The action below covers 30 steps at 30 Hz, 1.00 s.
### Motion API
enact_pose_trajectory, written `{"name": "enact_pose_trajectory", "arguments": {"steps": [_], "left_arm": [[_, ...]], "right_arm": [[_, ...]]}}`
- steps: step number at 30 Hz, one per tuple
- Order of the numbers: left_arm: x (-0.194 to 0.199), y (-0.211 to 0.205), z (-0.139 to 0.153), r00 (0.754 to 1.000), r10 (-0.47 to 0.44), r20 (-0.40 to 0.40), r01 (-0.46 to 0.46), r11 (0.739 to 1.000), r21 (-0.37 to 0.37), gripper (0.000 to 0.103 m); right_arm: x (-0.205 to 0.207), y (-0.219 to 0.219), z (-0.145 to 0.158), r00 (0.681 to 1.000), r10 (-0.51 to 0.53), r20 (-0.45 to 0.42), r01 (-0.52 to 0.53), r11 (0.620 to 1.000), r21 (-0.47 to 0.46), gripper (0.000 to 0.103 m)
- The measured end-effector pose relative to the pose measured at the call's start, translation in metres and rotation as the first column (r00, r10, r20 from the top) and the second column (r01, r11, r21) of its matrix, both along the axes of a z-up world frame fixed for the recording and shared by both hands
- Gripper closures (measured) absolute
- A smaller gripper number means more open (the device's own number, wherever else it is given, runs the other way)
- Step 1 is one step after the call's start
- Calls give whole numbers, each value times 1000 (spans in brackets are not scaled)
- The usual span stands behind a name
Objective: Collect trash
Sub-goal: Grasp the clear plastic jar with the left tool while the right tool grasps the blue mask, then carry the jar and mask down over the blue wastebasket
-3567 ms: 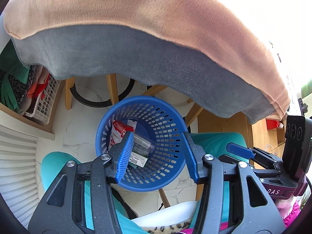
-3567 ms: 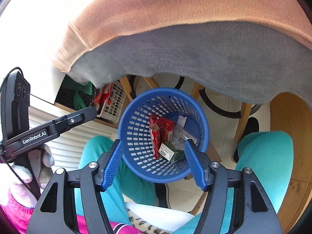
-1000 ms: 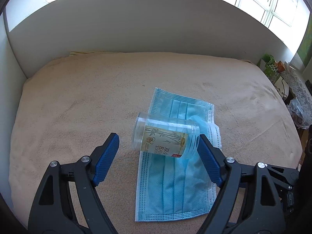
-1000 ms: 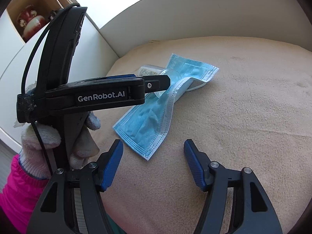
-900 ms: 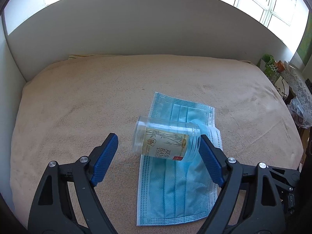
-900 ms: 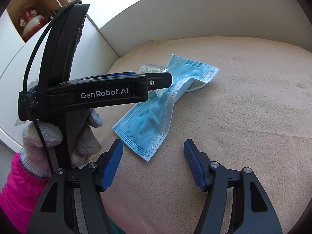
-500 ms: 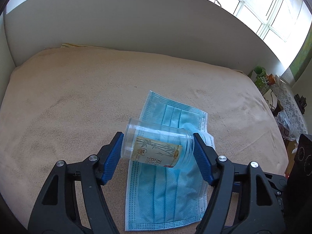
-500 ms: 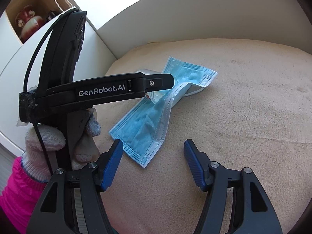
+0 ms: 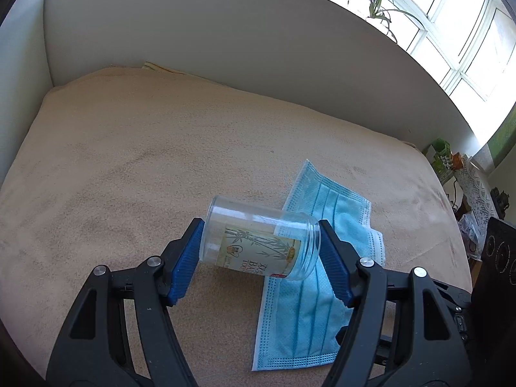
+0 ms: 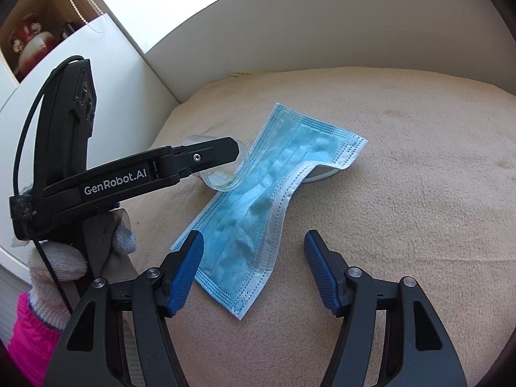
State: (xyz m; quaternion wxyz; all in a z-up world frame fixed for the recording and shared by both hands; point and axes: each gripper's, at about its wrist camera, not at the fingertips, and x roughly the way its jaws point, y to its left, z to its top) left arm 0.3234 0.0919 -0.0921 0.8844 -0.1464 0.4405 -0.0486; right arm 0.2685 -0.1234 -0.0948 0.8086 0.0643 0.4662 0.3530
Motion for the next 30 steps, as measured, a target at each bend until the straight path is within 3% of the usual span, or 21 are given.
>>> {"name": "enact_pose_trajectory", "arguments": {"steps": [6,8,10,11,19,30], "left_arm": [[-18,26,4,998,58,18,-58,998,-7,32],[-26,33,3,997,73,20,-73,997,-8,32],[-35,39,2,996,86,21,-85,996,-13,32],[-40,42,2,996,91,22,-91,996,-12,32],[-82,49,5,992,112,57,-111,994,-14,32],[-148,31,24,987,98,130,-95,995,-27,32]], "right_arm": [[6,12,-1,1000,-16,23,16,1000,-17,42],[5,15,-1,999,-25,36,26,999,-40,64],[6,16,-3,1000,-18,19,19,999,-35,93],[5,17,-5,1000,-15,12,15,999,-30,95],[-26,11,8,998,-3,67,5,999,-32,100],[-56,-38,16,994,14,113,-15,1000,5,100]]}}
